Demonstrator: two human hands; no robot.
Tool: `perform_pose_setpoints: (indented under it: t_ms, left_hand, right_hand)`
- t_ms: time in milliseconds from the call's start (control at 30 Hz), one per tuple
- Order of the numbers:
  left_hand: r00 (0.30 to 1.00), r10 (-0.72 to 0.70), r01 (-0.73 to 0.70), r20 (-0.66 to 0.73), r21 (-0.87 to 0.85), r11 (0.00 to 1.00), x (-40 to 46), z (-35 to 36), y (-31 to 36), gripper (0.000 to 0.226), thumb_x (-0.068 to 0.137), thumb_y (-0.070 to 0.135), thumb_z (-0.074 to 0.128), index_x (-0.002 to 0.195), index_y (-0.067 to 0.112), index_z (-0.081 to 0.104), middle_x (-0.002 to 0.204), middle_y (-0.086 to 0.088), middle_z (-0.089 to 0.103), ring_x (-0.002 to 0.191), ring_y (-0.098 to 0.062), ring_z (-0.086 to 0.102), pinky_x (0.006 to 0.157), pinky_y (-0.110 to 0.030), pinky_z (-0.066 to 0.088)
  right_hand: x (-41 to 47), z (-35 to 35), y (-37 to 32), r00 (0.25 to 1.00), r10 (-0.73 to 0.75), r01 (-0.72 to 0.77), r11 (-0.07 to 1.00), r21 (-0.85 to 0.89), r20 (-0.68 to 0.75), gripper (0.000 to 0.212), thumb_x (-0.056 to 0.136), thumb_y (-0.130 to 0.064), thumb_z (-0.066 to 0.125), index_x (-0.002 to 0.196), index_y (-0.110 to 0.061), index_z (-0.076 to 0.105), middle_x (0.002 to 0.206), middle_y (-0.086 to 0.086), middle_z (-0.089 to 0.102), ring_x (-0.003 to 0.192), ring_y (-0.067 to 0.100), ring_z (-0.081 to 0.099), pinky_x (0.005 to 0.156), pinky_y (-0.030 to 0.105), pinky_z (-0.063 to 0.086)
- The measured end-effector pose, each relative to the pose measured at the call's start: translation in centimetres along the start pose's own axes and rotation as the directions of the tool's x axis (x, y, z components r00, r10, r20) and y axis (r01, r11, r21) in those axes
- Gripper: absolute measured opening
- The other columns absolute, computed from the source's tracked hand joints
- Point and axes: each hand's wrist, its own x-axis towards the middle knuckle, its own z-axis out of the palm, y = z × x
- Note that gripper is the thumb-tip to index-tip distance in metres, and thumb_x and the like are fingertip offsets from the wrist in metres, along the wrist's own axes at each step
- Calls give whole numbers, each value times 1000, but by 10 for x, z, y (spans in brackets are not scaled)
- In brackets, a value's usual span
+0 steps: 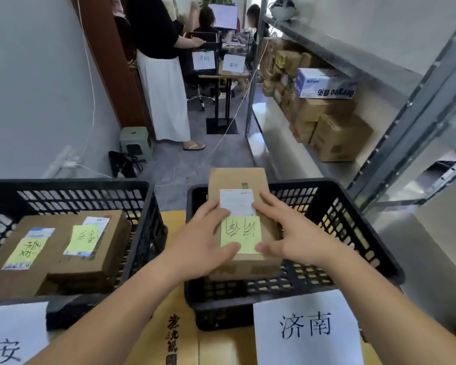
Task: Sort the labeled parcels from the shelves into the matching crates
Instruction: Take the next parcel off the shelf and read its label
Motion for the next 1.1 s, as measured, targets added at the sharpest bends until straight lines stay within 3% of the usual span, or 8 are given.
perform_pose_setpoints:
  t_ms: [133, 300, 500, 767, 933, 1033, 1100]
  left_hand:
    - [980, -134, 125, 147, 65, 990, 32, 32, -7, 83, 87, 51, 66, 155, 27, 24, 155, 21, 1, 131, -13, 44, 105, -29, 41]
    - [896, -319, 289, 308, 140, 947, 62, 71, -35, 84, 87, 39, 68, 153, 20, 19, 151, 12, -4, 110, -19, 53, 97, -31, 47]
    - [788, -514, 464, 339, 221, 858, 86, 100, -65, 79, 84, 17, 68, 148, 17, 21, 156, 0, -12, 112, -30, 56, 98, -38, 50]
    - [735, -610, 504, 298, 361, 784, 101, 126, -78, 85, 83, 17, 71, 148, 20, 17, 157, -5, -8, 113, -32, 55, 95, -41, 51]
    - [722, -638, 439, 266, 537, 721, 98, 138, -81, 80, 87, 18, 65, 153, 18, 20, 166, -12, 4, 125, -35, 52, 95, -41, 50]
    - [717, -656, 399, 236, 632, 664, 99, 143, -78, 80, 86, 23, 67, 152, 19, 22, 165, -12, 10, 121, -37, 53, 84, -42, 51]
    - [731, -652, 330, 201, 732, 596, 100, 145, -71, 76, 85, 28, 67, 149, 16, 28, 155, -12, 30, 120, -37, 53, 76, -40, 50]
  right_hand:
    - [32, 7, 47, 988, 14, -14, 1000, -3, 151, 104, 77, -41, 86, 162, -29, 25, 168, -23, 3, 151, -4, 8, 126, 29, 16]
    - [77, 51, 92, 951, 0, 33, 994, -103, 310, 110, 75, -49, 84, 162, -22, 22, 170, -14, 3, 154, 5, 12, 127, 29, 14]
    - [113, 100, 110, 923, -2, 33, 997, -75, 384, 115, 76, -45, 85, 163, -17, 17, 171, -7, -2, 156, 12, 7, 126, 26, 9]
    - [118, 128, 121, 911, 46, -19, 997, -70, 411, 114, 78, -40, 85, 163, -18, 13, 170, -9, -11, 156, 15, 8, 121, 23, 12]
    - [120, 136, 115, 900, 57, 20, 985, -172, 432, 104, 81, -35, 81, 162, -18, 17, 170, -8, -16, 146, 26, 38, 114, 37, 42]
    - [119, 143, 113, 900, 82, 26, 970, -240, 429, 104, 85, -33, 76, 163, -17, 9, 169, -7, -21, 138, 29, 47, 109, 39, 47]
    - [118, 144, 112, 893, 90, 39, 960, -276, 440, 103, 88, -33, 74, 163, -17, 5, 169, -4, -22, 137, 31, 47, 110, 40, 46]
